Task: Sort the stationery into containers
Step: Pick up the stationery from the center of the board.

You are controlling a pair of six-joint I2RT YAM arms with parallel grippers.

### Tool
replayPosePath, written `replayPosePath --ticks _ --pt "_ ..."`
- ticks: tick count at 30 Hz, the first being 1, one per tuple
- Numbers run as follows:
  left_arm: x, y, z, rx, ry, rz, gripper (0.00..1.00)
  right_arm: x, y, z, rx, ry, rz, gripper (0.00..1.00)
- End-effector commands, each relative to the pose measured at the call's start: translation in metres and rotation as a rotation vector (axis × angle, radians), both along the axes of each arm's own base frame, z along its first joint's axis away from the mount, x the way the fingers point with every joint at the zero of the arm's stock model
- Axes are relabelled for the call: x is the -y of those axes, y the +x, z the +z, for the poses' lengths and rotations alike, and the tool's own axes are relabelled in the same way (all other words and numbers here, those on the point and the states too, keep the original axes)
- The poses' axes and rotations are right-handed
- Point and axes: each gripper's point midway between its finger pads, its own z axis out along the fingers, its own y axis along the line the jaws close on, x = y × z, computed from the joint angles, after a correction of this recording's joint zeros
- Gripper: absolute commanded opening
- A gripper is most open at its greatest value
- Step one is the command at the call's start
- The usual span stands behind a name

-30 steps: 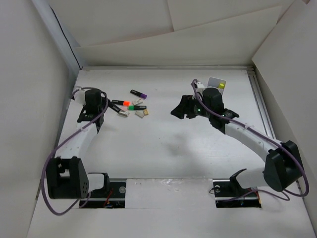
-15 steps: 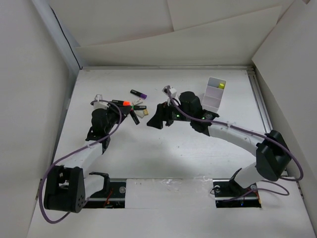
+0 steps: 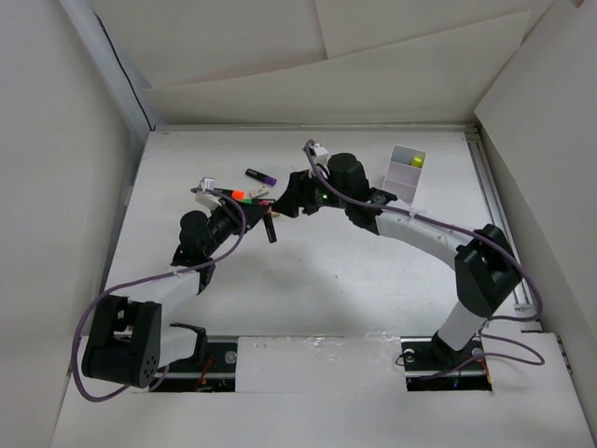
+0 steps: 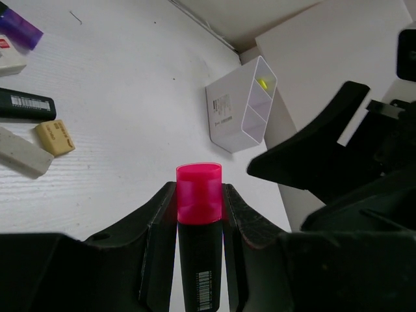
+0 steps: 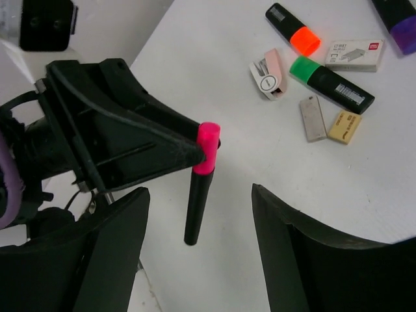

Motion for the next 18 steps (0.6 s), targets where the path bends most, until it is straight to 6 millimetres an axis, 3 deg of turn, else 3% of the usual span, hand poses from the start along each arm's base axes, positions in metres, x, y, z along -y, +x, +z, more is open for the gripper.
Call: replayPosePath --ticks 1,4,6,18 --pt "0.008 -0.008 0.023 0.113 -0.028 -0.062 0.0 -0.011 0.009 -0.005 -0.012 -0.001 0.008 0.7" --pt "0.007 -0.009 0.031 0.141 -0.033 -0.062 0.0 -0.023 0.001 0.003 -0.014 0.018 0.049 0.67" --pt "0.008 -0.012 0.027 0.132 -0.032 -0.073 0.0 -0.029 0.001 0.001 -0.01 0.011 0.061 0.57" --pt "0.01 -0.012 0.025 0.125 -0.031 -0.082 0.0 -0.04 -0.013 -0.015 -0.046 -0.012 0.107 0.49"
